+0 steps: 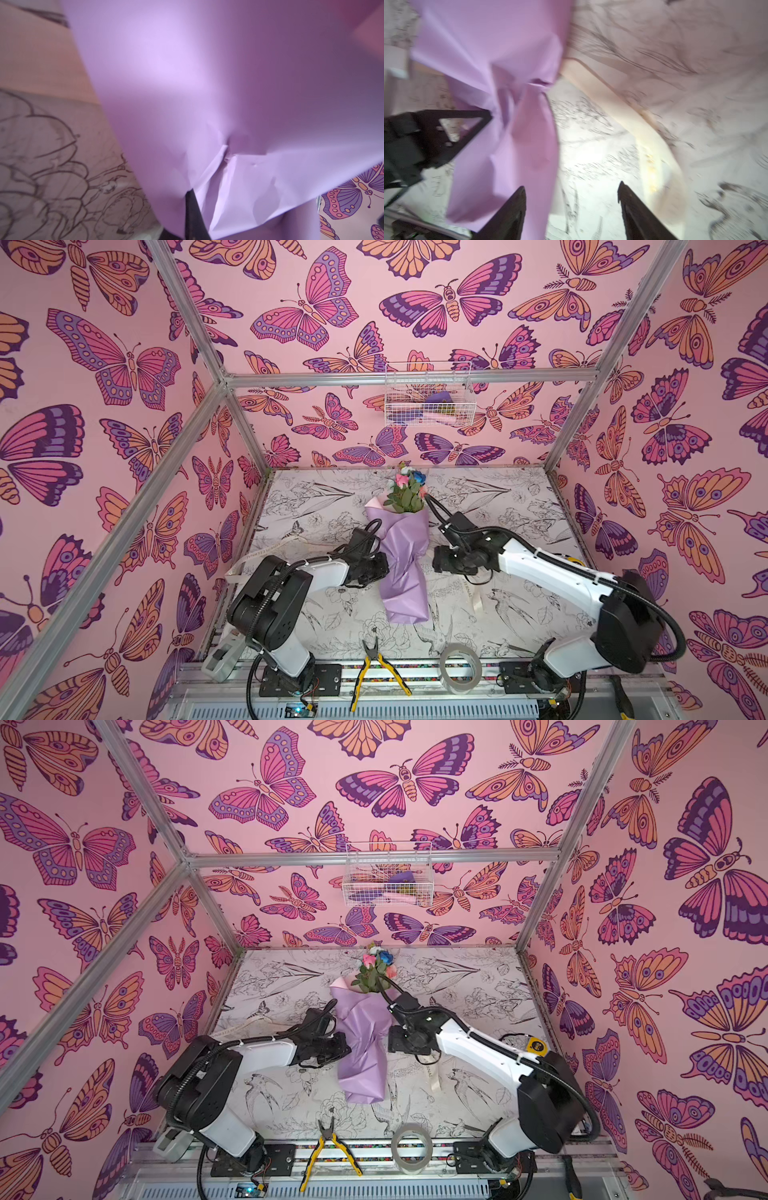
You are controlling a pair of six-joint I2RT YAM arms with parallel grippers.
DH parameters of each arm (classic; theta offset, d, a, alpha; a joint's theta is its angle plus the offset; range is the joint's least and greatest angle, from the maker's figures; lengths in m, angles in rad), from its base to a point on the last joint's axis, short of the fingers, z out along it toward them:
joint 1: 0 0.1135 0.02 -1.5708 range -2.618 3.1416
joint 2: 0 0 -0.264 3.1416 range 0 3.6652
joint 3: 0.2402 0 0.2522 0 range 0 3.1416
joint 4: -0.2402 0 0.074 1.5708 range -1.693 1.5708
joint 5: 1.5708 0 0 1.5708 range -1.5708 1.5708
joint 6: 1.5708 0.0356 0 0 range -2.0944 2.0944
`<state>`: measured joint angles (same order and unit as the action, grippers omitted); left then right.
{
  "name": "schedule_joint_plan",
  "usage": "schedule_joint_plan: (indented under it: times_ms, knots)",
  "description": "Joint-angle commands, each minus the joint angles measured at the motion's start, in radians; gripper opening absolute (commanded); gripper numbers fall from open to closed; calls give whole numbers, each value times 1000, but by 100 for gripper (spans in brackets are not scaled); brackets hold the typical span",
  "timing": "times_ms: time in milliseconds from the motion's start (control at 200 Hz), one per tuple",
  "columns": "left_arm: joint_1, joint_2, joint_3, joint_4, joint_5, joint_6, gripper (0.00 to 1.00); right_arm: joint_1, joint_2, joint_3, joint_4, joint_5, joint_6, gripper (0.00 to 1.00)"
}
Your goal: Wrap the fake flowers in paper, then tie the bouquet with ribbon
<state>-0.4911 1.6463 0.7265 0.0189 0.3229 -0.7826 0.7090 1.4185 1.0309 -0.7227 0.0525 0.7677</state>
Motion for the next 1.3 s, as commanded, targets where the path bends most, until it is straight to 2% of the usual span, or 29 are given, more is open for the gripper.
schedule_joint_plan:
  times_ms: [0, 95, 240, 496, 536, 571, 631, 661, 716, 771, 941, 1056, 1172, 1297]
  knots:
    - [-1, 8, 19, -56, 24, 40, 0, -28, -108, -93, -169, 99, 59, 73]
    - [0, 8, 28, -69, 30, 53, 0, -44, -193, -178, -219, 153, 103, 75]
    - [0, 5, 40, -95, 19, 67, 0, -66, -252, -298, -133, 109, 123, 76]
    - [0, 12, 46, -107, 10, 78, 0, -99, -112, -333, 47, 53, 93, 72]
    - [0, 14, 52, -112, 8, 86, 0, -129, -89, -339, 77, 15, 80, 67]
    - [0, 18, 58, -120, 7, 93, 0, -156, -74, -348, 101, -15, 78, 57]
    - [0, 23, 68, -133, 8, 108, 0, -203, -72, -366, 129, -31, 79, 27]
    - [1, 26, 75, -141, 8, 115, 0, -227, -84, -377, 141, -31, 77, 17]
    - [0, 31, 90, -156, 8, 131, 0, -287, -119, -392, 152, -47, 61, 6]
    - [0, 37, 109, -176, 6, 147, 0, -364, -163, -404, 151, -59, 41, 0]
    - [-1, 58, 142, -189, 9, 153, 0, -655, -312, -414, 128, -124, -52, 0]
    - [-7, 77, 166, -187, 11, 143, 0, -786, -366, -354, 95, -107, -124, 0]
    - [-28, 102, 190, -179, 13, 131, 0, -865, -350, -241, 51, -86, -191, 0]
    - [-54, 135, 202, -132, 31, 89, 0, -875, -299, -97, -8, -87, -267, 0]
